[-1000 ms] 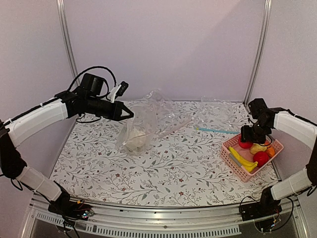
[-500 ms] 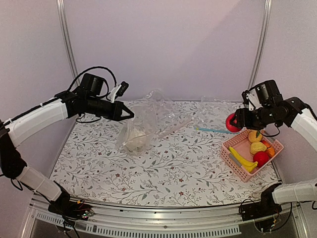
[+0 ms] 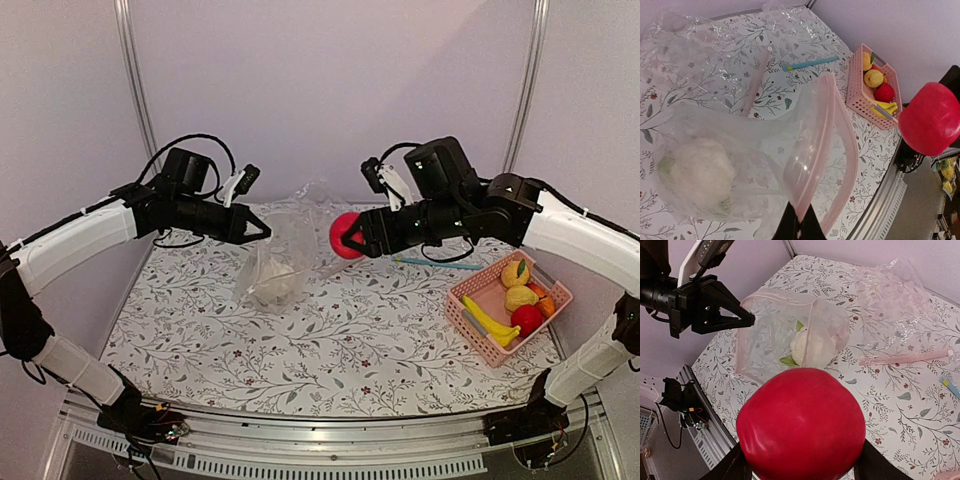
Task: Place the food in the zip-top bag and seal the zipper
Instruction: Place the fake fruit in the zipper food storage bag.
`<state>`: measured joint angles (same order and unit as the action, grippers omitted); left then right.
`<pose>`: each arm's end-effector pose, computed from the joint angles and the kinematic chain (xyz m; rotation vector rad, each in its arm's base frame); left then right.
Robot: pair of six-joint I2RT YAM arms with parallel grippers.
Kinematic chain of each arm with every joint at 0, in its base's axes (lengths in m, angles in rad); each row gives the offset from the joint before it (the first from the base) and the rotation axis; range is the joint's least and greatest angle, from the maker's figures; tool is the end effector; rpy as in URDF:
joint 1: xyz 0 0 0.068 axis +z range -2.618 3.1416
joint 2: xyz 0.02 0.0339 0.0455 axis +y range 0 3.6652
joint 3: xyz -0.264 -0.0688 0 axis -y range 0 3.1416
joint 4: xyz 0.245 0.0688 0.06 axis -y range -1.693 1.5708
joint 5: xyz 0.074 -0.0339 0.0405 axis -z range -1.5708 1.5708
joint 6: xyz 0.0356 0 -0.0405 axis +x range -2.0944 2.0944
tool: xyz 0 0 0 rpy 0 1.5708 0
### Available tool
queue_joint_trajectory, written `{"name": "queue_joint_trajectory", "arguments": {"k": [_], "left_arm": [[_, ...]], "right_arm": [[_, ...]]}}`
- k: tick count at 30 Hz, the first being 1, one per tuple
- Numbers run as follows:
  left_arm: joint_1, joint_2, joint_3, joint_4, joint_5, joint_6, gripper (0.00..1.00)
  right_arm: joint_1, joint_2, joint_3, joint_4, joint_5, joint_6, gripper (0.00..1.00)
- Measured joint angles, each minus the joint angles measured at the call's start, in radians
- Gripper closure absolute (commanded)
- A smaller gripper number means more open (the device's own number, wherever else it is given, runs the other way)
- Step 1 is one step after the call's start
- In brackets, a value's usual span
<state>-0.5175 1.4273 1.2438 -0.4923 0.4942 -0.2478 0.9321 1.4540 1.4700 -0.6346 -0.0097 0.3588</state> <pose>0.2665 -0.1711 0.3232 0.5883 2.2538 -0.9556 0.1920 0.2592 0.3761 -0.6522 2.1924 0.7184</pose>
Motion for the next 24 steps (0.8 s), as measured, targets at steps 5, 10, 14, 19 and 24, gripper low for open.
{"name": "queue_joint_trajectory", "arguments": {"k": [5, 10, 14, 19, 24], "left_arm": [[0.0, 0.0, 0.0, 0.0, 0.0, 0.0, 1.0], [0.0, 0.0, 0.0, 0.0, 0.0, 0.0, 1.0], [0.0, 0.0, 0.0, 0.0, 0.001, 0.0, 1.0], [0.0, 0.0, 0.0, 0.0, 0.01, 0.0, 1.0], [0.0, 0.0, 0.0, 0.0, 0.014, -0.001, 1.0]], "right_arm": [[0.091, 0.1, 0.052, 0.087, 0.007, -0.011, 0.44], [0.124, 0.167, 0.096, 0.148, 0.023, -0.019, 0.44], [0.14, 0.215, 0.119, 0.181, 0.048, -0.02, 0.43], [0.167, 0.292, 0.193, 0.186, 0.097, -0.037, 0.43], [0.181, 0.373, 0.295, 0.151, 0.178, -0.05, 0.44]]}}
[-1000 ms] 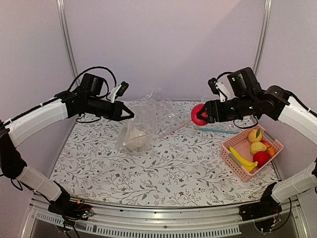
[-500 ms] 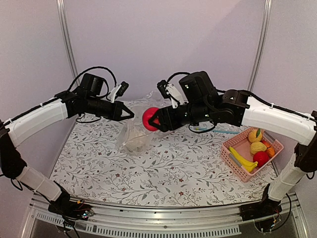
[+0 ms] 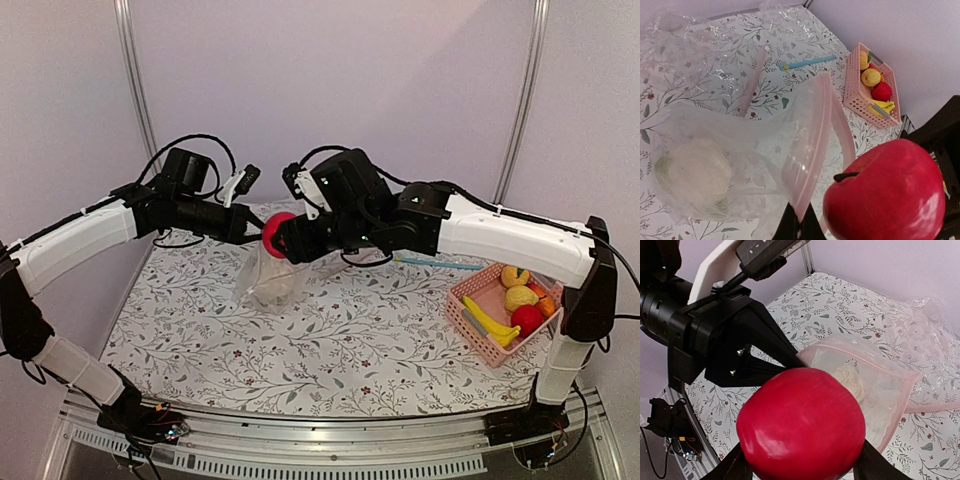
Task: Place the food in the zip-top bag and seal the zipper
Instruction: Place the fake fruit in the zipper food storage bag.
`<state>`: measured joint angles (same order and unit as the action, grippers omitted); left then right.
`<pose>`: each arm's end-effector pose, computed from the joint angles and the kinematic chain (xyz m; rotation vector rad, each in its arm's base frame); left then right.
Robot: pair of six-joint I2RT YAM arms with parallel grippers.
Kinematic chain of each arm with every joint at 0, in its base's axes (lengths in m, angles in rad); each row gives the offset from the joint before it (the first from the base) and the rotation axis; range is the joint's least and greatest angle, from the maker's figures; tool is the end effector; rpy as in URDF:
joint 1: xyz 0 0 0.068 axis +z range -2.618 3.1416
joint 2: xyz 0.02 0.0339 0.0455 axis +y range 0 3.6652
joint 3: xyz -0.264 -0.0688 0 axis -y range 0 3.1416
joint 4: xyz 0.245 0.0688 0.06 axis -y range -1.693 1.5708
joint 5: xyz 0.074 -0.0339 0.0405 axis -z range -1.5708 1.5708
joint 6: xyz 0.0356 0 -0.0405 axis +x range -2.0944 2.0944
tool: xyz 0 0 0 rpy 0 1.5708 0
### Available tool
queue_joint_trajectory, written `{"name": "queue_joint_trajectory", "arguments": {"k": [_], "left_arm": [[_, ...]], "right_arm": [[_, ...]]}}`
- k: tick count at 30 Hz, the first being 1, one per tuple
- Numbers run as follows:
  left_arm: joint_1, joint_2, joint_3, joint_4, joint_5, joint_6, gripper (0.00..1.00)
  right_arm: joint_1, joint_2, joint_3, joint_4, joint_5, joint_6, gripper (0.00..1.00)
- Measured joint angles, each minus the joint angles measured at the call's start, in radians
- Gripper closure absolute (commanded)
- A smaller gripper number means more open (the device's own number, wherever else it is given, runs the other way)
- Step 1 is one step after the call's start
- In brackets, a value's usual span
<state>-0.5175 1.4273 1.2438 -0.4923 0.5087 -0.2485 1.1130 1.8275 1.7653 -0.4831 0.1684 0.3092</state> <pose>0.2661 -0.1714 0.3233 0.5959 2.2523 -0.9722 0.1948 0.3818 0.3569 -0.7568 2.0451 0.6611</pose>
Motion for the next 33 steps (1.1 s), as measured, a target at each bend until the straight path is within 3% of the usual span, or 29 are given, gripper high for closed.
{"name": "queue_joint_trajectory", "arguments": {"k": [16, 33], "left_arm": [[0.001, 0.0, 0.0, 0.0, -0.01, 0.001, 1.0], [-0.012, 0.0, -0.012, 0.008, 0.038, 0.001, 1.0]], "right_arm": [[0.0, 0.123, 0.07, -0.248, 0.282, 0.009, 0.43], [-0.002, 0.24, 0.23, -0.257, 0.216, -0.011, 0.4]]}}
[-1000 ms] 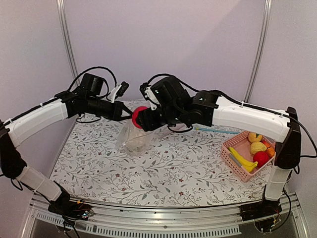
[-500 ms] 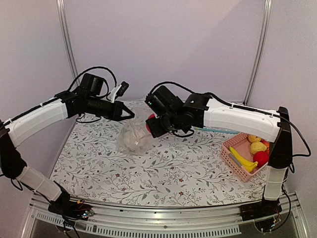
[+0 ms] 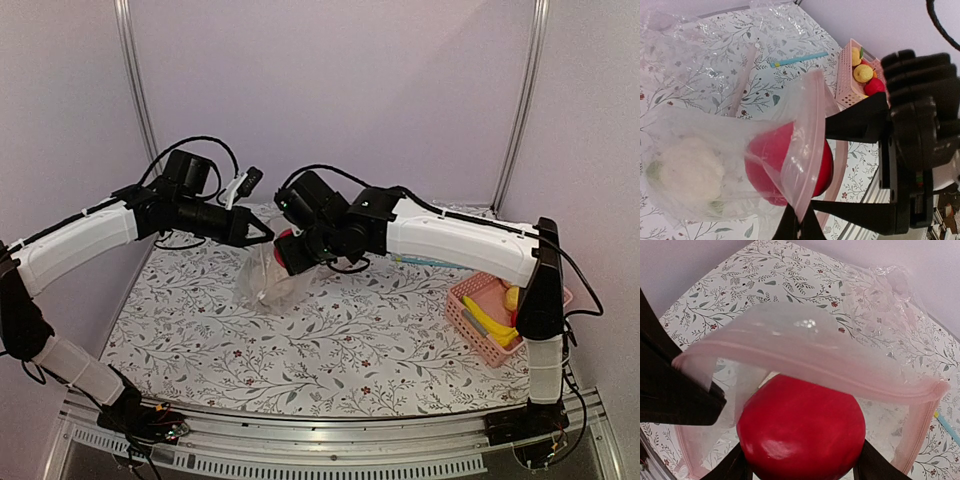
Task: Place the food in the zip-top bag and seal the zipper
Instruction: Place the fake fruit in the zipper food storage bag.
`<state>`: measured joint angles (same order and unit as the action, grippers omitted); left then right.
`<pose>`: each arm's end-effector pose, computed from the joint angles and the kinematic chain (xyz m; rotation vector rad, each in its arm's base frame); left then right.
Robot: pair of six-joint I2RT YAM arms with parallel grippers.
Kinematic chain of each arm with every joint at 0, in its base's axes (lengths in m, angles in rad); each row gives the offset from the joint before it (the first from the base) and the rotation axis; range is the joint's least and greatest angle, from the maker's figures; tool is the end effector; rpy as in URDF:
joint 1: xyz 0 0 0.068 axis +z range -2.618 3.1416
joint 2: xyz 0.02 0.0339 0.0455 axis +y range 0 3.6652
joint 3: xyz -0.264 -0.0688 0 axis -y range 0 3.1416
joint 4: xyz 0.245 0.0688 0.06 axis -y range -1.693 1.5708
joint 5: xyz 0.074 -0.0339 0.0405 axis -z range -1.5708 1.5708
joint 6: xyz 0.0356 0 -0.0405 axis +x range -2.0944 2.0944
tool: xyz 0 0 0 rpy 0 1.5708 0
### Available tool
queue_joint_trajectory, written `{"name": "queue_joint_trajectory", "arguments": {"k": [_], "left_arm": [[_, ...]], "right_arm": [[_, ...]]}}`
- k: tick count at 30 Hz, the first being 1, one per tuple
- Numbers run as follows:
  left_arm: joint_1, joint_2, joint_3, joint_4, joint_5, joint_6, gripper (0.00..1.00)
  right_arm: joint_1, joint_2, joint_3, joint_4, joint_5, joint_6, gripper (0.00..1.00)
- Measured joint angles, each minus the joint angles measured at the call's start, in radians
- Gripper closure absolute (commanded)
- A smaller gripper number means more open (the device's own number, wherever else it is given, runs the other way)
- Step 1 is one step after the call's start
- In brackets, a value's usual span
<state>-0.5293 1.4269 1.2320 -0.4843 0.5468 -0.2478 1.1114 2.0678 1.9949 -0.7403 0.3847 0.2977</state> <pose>0.2629 -0.1752 0.3206 0.6320 2.2490 -1.0201 0.2195 0.4137 0.3098 -0.7517 2.1981 0.2534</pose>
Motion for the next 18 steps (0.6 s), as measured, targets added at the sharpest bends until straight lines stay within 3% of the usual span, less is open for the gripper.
{"name": "queue_joint_trajectory", "arguments": {"k": [12, 18], "left_arm": [[-0.001, 0.0, -0.002, 0.001, -0.001, 0.0, 1.0], [-0.001, 0.0, -0.004, 0.0, -0.001, 0.0, 1.0]], "right_arm": [[-0.052, 0.068, 0.034, 0.005, -0.029, 0.02, 0.39], [-0.061, 0.099, 0.034, 0.008, -0.052, 0.031, 0.33]]}}
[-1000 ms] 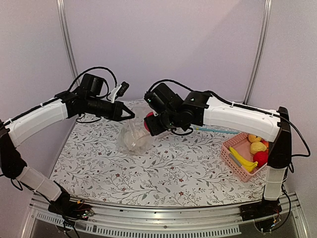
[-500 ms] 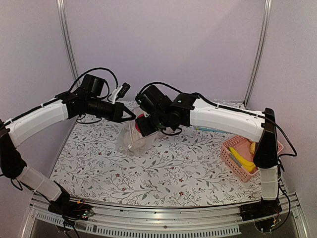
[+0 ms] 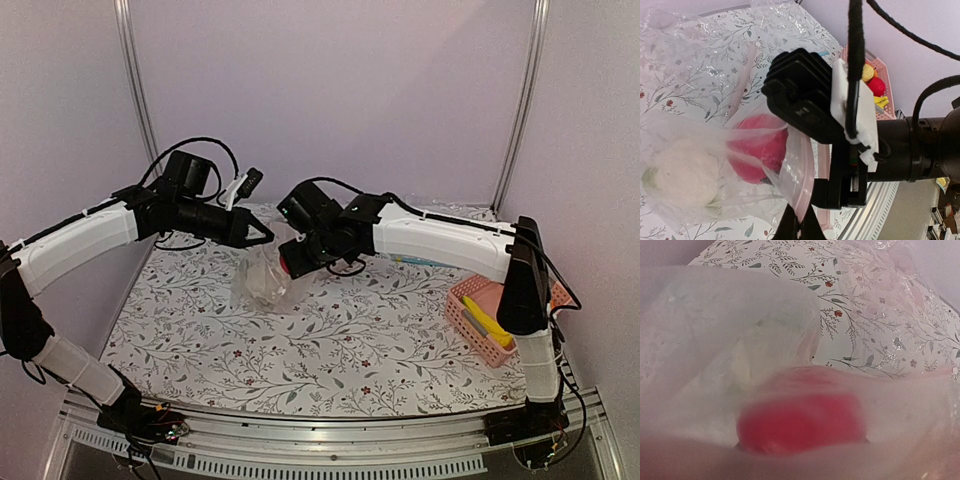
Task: Place the food in the zip-top bag and seal the zipper
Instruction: Place the fake fruit in the zipper food storage bag.
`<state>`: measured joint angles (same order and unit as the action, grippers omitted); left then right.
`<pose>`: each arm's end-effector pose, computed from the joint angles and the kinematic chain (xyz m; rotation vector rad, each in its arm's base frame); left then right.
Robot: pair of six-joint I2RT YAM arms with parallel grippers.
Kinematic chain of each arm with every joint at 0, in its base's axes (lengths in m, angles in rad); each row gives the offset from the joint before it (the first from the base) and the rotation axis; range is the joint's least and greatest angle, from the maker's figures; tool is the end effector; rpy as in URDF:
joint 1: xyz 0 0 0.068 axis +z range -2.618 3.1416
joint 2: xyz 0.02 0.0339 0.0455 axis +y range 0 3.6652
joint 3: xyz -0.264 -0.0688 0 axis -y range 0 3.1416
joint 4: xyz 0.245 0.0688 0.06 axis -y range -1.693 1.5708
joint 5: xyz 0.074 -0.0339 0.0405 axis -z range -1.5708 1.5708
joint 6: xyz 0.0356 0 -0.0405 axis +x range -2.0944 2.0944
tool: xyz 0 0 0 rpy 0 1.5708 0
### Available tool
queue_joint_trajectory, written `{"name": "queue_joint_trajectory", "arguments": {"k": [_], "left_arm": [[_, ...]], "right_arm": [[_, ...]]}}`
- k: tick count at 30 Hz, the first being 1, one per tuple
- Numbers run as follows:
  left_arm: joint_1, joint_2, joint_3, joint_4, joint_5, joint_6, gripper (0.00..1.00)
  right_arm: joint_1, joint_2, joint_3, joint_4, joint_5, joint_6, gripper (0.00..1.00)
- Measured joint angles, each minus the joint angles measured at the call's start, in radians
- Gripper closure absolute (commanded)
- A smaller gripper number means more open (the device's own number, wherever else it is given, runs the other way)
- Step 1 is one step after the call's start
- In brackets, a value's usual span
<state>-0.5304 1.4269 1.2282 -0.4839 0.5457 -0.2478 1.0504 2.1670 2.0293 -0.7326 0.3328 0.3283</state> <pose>0.2625 -0.1754 0.3194 0.6323 2.2527 -1.0191 0.2530 0.4181 0.2755 -0.7065 2.2857 0.2453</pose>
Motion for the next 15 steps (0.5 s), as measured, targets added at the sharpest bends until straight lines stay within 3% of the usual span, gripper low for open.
{"name": "queue_joint_trajectory", "arguments": {"k": [7, 15], "left_arm": [[0.0, 0.0, -0.001, 0.0, 0.0, 0.0, 1.0], [-0.001, 0.0, -0.001, 0.0, 0.0, -0.001, 1.0]], "right_arm": [[-0.002, 0.007, 0.0, 0.01, -0.031, 0.02, 0.19], [-0.002, 0.007, 0.0, 0.016, -0.034, 0.019, 0.14]]}}
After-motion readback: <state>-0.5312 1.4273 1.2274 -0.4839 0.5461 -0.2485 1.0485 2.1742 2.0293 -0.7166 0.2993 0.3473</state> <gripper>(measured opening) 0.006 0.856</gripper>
